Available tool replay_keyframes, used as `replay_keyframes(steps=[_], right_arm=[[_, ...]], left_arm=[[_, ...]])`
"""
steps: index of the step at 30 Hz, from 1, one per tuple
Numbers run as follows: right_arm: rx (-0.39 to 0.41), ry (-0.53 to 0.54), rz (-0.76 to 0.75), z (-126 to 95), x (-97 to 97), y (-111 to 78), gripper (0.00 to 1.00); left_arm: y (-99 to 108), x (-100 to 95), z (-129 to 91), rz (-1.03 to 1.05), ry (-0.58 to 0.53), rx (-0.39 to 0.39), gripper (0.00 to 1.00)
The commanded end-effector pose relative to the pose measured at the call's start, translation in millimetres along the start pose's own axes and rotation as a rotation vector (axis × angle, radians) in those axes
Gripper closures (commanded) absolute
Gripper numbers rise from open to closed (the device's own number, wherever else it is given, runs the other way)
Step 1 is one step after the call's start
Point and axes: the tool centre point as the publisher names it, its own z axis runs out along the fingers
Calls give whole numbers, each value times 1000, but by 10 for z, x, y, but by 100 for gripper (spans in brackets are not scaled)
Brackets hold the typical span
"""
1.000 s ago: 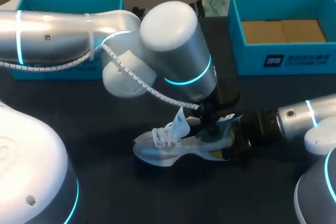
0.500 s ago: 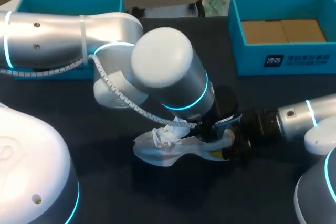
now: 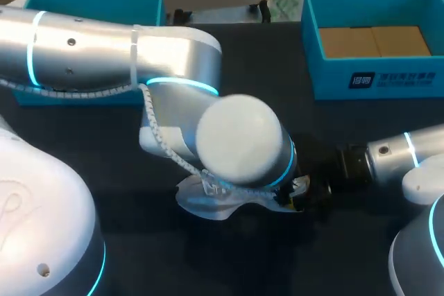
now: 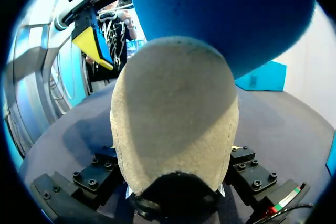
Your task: Take the shoe out of the shoebox, open the shoe tongue, remove and reinsert the insole, then place the shoe into the shoebox
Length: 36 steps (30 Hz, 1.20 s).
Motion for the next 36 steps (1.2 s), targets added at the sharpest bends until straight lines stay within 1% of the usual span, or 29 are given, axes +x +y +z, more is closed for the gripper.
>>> replay_keyframes(steps=[1, 7, 10, 14, 16, 21, 29, 36], right_arm=[[4, -2, 0, 1, 11, 20, 100], [4, -2, 0, 1, 11, 20, 100], [4, -2, 0, 1, 11, 20, 100], [4, -2, 0, 1, 11, 20, 100], [4, -2, 0, 1, 11, 20, 100], [4, -2, 0, 1, 11, 20, 100], [4, -2, 0, 1, 11, 20, 100], [4, -2, 0, 1, 11, 20, 100]], left_arm=[[-51, 45, 50, -11, -51, -8, 37], [-16, 32, 44, -26, -111, 4, 36], [4, 7, 83, -41, -129, 0, 34], [23, -21, 137, -54, -148, 0, 34], [30, -30, 153, -54, -148, 1, 37], [23, -42, 201, -60, -145, 5, 40], [56, 1, 210, -66, -192, 23, 34], [55, -67, 278, -77, -195, 20, 35]])
